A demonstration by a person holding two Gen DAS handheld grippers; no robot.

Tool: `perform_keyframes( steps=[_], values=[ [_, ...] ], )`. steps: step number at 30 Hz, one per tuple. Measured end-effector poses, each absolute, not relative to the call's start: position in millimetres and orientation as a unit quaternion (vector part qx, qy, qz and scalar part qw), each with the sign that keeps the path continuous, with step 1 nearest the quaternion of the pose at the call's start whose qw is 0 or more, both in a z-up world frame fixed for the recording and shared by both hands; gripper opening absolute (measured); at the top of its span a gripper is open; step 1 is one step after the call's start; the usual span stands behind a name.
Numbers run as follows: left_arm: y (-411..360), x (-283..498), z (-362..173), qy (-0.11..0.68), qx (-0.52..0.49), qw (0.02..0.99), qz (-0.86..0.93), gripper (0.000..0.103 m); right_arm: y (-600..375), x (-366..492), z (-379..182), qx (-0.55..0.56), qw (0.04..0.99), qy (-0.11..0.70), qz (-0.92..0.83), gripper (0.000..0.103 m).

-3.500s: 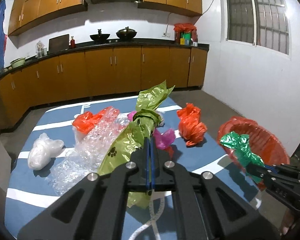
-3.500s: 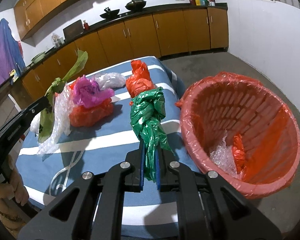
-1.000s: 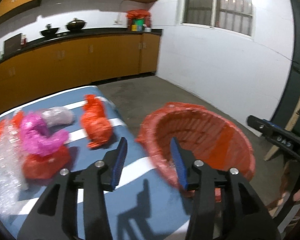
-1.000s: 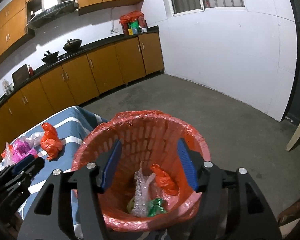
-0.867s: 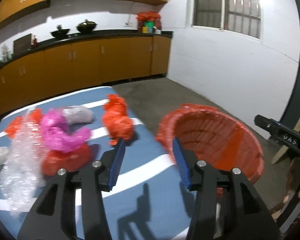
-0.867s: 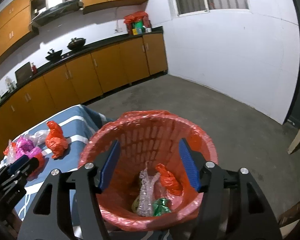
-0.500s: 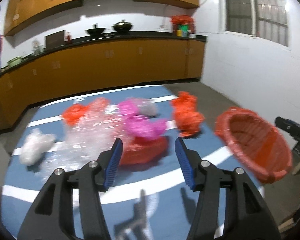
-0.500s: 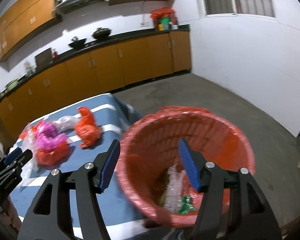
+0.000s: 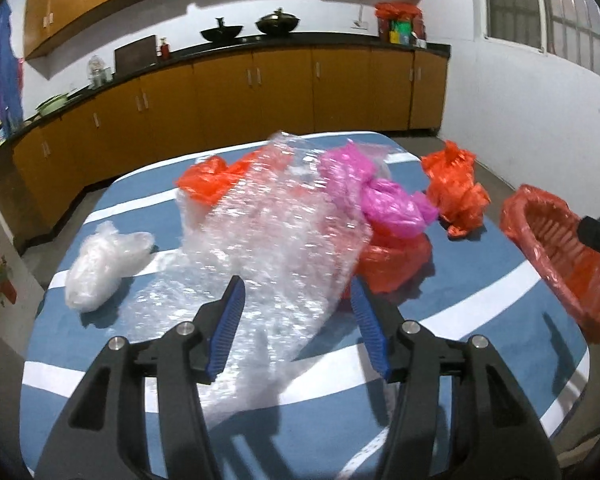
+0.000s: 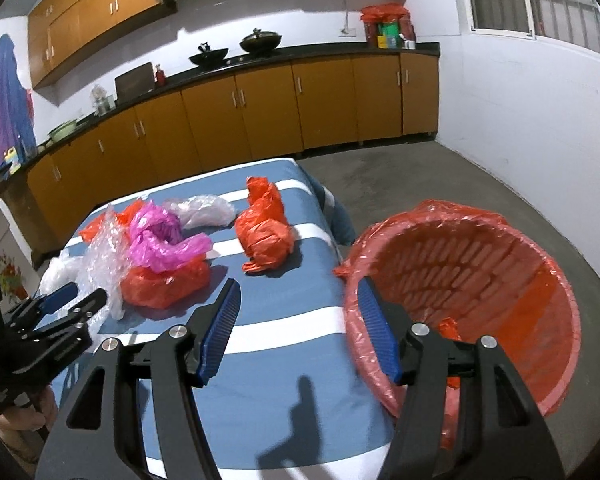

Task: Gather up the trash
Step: 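Move both tools back over the table toward the bubble wrap and pink bag, then grasp the bubble wrap with the left tool while the right tool grasps the pink bag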

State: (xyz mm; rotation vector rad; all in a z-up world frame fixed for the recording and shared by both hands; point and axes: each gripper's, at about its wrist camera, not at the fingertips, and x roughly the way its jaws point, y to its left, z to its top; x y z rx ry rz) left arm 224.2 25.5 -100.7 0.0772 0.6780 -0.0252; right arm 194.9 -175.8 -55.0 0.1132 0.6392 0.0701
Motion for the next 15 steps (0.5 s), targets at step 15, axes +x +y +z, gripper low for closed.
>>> perform_keyframes(
  steps=[15],
  values=[
    [39.3, 245.9, -120.8, 0.385, -0.014, 0.923, -0.017, 0.017, -165.3, 196.5, -60.2, 0.054, 0.943, 0.325, 0.051, 0.061]
  ],
)
